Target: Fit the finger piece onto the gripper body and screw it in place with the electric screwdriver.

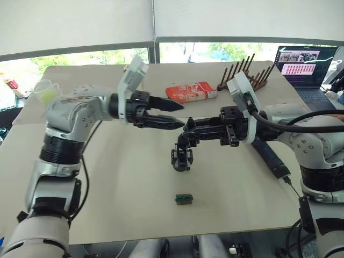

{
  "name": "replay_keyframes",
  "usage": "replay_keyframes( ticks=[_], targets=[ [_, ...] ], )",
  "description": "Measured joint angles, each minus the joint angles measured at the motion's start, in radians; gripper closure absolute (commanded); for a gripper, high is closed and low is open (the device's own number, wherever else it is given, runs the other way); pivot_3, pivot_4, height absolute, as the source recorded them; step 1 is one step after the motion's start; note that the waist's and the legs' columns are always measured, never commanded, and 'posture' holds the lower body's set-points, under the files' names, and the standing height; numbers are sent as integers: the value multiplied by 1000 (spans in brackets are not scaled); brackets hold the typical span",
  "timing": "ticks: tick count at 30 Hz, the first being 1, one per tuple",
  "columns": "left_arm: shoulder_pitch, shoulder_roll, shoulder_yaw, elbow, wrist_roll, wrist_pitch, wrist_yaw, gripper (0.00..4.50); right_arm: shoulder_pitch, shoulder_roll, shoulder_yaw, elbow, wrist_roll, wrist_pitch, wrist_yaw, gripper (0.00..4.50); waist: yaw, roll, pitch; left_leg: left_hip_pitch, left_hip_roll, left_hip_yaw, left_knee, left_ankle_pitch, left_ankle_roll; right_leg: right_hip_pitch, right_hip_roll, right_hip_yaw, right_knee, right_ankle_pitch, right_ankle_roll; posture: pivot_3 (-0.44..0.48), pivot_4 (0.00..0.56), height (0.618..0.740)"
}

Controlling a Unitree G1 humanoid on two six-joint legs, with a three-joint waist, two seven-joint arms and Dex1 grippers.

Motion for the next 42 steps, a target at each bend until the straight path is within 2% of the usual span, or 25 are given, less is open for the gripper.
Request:
replay_keyframes(
  ticks=[2, 6, 9, 13, 16, 19, 24, 38, 41, 42],
  targets=[
    [63, 34, -7, 29, 71, -118, -51, 0, 31, 0, 1, -3, -16, -40, 17, 4173, 0, 0, 0, 0, 0, 0, 0, 0, 0, 0, 2, 0, 0, 0, 0, 0, 150, 740],
    [223, 28, -28, 44, 170, -298, -59, 0, 83, -2, -2, -21, -34, -78, 17, 4173, 3, 1, 0, 0, 0, 0, 0, 0, 0, 1, 2, 0, -1, 0, 0, 0, 150, 740],
    [314, -39, -71, 79, 254, -414, -26, 0, 115, -7, -2, -35, -35, -80, 14, 4173, 11, 0, 0, -3, 0, 0, 4, 0, 1, 0, 3, -1, -1, 0, -1, 0, 150, 740],
    [326, -129, -84, 201, 352, -613, 38, 0, 125, -24, -14, -59, -32, -80, 10, 4173, 20, 1, 0, -6, 0, -1, 6, 0, 1, -1, 1, -1, -1, 1, -2, 0, 150, 740],
    [331, -206, -97, 282, 396, -690, 74, 0, 130, -34, -37, -61, -32, -80, 1, 4173, 21, 1, 0, -6, 0, -1, 6, -1, 2, -1, 0, -1, -1, 2, -2, 0, 150, 740],
    [338, -271, -120, 308, 421, -718, 95, 0, 153, -34, -38, -70, -31, -78, -15, 4173, 18, 0, 0, -7, 0, -1, 6, -1, 2, -2, -1, -1, 0, 2, -2, 0, 150, 740],
    [340, -326, -122, 338, 445, -714, 133, 0, 171, -40, -40, -96, -20, -73, -29, 4173, 17, 1, 0, -7, 0, -1, 7, -1, 2, -2, -1, 0, 0, 2, -2, 0, 150, 740],
    [369, -428, -125, 344, 463, -699, 209, 0, 212, -41, -43, -125, 2, -72, -60, 4173, 18, 1, 0, -7, 0, -1, 7, -1, 3, -1, -2, 1, 0, 2, -2, 0, 150, 740],
    [368, -429, -125, 353, 464, -704, 209, 822, 220, -41, -43, -126, 2, -72, -59, 4173, 19, 1, 0, -7, 0, -1, 8, -1, 3, -1, -2, 0, 0, 2, -2, 0, 150, 740],
    [367, -428, -122, 362, 464, -713, 210, 1291, 223, -41, -43, -126, 1, -72, -59, 4173, 19, 0, 0, -7, 0, -1, 8, -1, 3, -1, -2, 0, 0, 2, -2, 0, 150, 740]
  ],
)
